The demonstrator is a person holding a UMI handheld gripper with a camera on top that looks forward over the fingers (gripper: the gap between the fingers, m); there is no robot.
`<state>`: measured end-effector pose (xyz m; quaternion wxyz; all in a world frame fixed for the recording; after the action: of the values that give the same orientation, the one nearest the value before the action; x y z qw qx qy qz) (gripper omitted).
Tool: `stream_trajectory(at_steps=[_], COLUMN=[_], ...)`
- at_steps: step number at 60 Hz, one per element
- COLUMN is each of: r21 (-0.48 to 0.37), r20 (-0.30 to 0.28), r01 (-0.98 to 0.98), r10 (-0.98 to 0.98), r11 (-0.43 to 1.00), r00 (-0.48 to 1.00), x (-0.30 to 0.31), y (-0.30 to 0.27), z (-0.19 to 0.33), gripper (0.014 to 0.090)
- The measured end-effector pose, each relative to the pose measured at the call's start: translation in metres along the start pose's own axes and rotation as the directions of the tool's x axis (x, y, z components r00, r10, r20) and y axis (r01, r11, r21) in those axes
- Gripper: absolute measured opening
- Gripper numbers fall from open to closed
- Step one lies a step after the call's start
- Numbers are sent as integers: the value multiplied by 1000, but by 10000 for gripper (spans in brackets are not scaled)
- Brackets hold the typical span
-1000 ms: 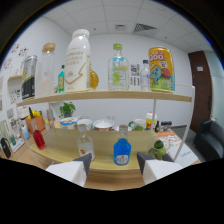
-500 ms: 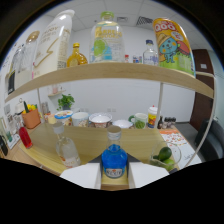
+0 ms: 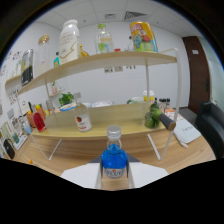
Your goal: Make me a cup of Mount Fuji.
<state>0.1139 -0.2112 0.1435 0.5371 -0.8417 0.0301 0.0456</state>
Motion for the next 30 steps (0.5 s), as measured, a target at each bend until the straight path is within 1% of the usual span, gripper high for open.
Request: stream_trajectory(at_steps=[4,8,12,16,23,30], r21=[-45,-57,-74,-85,-123,-170], r20=[-25,-52,-90,-123,-178,-200], r01=[-11,18,133,305,586,786], r10=[10,-21,-139,-313,-598,-802], r11=[999,998,988,949,801,594], r00=[1000,998,986,942,781,563], x=[4,8,14,17,24,25], y=[31,49,58,61,52,40], z=[2,2,3,6,11,11], gripper=[357,357,357,356,356,354])
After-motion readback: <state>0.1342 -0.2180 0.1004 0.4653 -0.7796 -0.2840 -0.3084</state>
